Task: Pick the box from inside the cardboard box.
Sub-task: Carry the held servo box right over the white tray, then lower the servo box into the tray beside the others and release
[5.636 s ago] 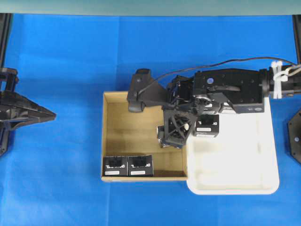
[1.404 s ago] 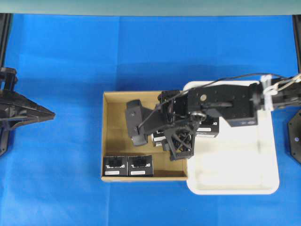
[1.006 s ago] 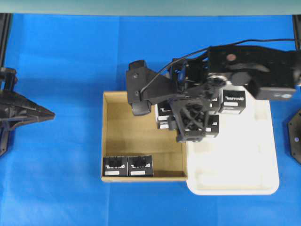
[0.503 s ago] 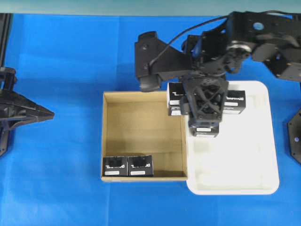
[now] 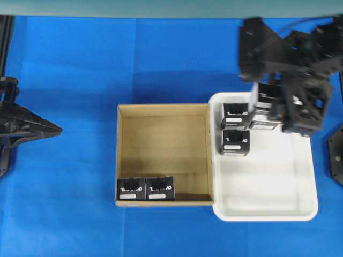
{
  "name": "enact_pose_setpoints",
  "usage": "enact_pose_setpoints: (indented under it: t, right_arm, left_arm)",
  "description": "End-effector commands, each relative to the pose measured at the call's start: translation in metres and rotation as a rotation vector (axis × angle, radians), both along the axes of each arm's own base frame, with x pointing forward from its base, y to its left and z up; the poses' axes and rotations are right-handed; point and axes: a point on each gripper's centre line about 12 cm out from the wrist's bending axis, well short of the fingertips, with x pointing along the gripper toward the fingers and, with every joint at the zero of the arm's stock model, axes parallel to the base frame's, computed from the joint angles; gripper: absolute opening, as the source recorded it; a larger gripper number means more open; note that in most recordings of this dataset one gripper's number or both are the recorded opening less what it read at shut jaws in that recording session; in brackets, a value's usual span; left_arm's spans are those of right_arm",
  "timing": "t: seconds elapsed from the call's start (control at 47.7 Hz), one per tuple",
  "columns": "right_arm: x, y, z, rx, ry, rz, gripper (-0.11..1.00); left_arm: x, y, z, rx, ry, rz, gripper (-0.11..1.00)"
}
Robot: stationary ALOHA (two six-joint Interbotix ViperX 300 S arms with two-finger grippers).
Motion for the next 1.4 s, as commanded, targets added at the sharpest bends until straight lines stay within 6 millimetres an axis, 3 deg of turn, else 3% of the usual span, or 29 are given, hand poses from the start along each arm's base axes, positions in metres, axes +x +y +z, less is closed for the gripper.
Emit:
enact_pose_setpoints:
  t: [0.0, 0.293, 0.733, 1.089, 1.383]
  right_arm:
    - [-0.017, 0.003, -0.011, -0.010, -0.018, -0.005, 0.64]
    - [-0.047, 0.009, -0.069, -0.016, -0.015, -0.011, 0.64]
    - [-0.046, 0.027, -0.143, -0.017, -0.015, 0.039, 0.64]
    - [-0.033, 0.023, -0.185, -0.023, 0.054, 0.037, 0.64]
    - [-0.035, 0.021, -0.198, -0.031, 0.032, 0.021, 0.64]
  left_arm:
    - [0.002, 0.000, 0.009, -0.006, -0.021, 0.002, -0.07]
    - [0.003, 0.000, 0.008, -0.005, -0.015, 0.002, -0.07]
    - [0.003, 0.000, 0.008, -0.008, -0.013, 0.003, -0.07]
    - [0.003, 0.000, 0.008, -0.008, -0.013, 0.003, -0.07]
    - [0.003, 0.000, 0.007, -0.008, -0.012, 0.003, -0.07]
